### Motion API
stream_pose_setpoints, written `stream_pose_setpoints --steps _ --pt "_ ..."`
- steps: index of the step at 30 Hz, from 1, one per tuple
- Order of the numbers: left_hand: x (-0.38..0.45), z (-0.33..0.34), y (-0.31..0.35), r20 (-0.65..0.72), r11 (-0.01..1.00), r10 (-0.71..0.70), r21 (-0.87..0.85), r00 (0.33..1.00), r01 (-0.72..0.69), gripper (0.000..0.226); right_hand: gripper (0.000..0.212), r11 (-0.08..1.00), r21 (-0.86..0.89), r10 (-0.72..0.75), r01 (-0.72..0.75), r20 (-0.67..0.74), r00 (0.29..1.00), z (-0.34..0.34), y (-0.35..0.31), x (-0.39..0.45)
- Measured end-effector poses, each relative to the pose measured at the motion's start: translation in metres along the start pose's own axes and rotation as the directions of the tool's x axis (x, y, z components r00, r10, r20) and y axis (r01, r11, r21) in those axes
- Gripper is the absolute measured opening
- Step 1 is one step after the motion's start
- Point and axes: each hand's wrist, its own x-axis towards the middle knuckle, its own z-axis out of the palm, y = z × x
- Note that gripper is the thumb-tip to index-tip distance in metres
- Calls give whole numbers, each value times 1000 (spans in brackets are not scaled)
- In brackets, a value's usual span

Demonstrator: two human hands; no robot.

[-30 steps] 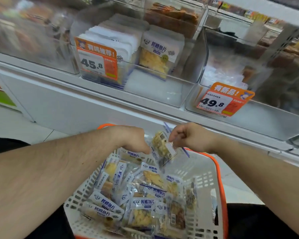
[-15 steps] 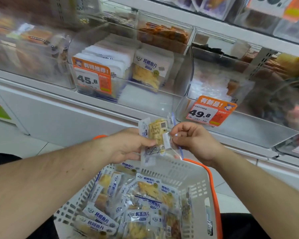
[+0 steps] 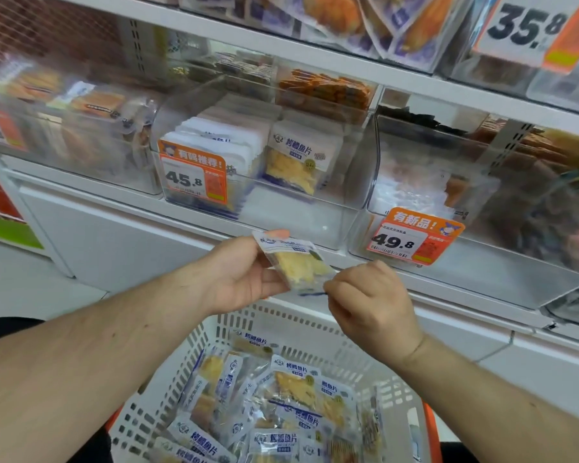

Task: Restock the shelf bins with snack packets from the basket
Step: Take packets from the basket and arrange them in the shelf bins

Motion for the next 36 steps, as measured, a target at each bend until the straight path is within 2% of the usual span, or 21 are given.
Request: stream_pose_setpoints --steps 3,4,6,7,9,10,13,16,18,20,23,26,28,30,31,34,36 --pt "-3 -2 4 69 997 -40 -57 997 44 66 15 999 -31 -29 30 5 1000 5 -5 -4" --pt "-6 -2 4 79 998 -40 -53 996 44 65 16 999 -33 -18 19 11 1000 7 -5 -5" --pt "-8 2 0 61 998 13 61 998 -16 38 16 1000 -28 -6 7 45 999 11 -6 -6" --pt "-7 2 -2 31 991 51 121 998 -54 31 14 1000 -7 -7 7 86 996 12 -8 -7" --pt "-4 -1 -6 -59 974 109 205 992 -95 38 5 999 46 -18 9 185 983 11 -10 -9" --pt "-3 -3 -6 -79 965 125 240 989 -103 39 15 998 66 1 -16 217 976 9 -13 -9" --pt "-2 -10 -1 -95 920 173 372 980 -127 37 34 990 47 119 -130 185 975 3 -13 -2" --pt "-1 -13 2 -64 838 263 510 963 -195 38 43 965 -107 256 -240 165 953 -7 -7 11" --pt "-3 -11 3 -14 811 290 534 957 -238 38 58 924 -220 361 -312 235 903 -11 -2 19" --pt "-4 -10 6 28 793 311 543 950 -275 38 66 894 -247 442 -374 342 829 -15 1 30" --pt "-5 -8 12 44 793 353 515 935 -324 38 47 861 -205 503 -466 482 717 -19 2 53" --pt "-8 -6 21 58 796 411 465 910 -388 39 26 829 -85 508 -553 529 680 -25 1 76" --pt "-10 -7 30 53 805 463 393 885 -445 35 16 801 -66 537 -595 519 665 -33 5 98" --pt "-11 -11 41 -3 821 493 333 870 -464 28 13 801 -89 560 -592 459 689 -44 15 125" --pt "-11 -14 46 -41 830 495 320 868 -458 26 13 820 -109 553 -562 405 728 -49 21 138" --pt "-8 -22 56 -148 853 483 303 863 -425 27 11 910 -229 392 -346 203 897 -54 35 172" --pt "-7 -23 59 -177 861 478 288 860 -419 24 12 913 -340 305 -227 197 932 -48 43 186"
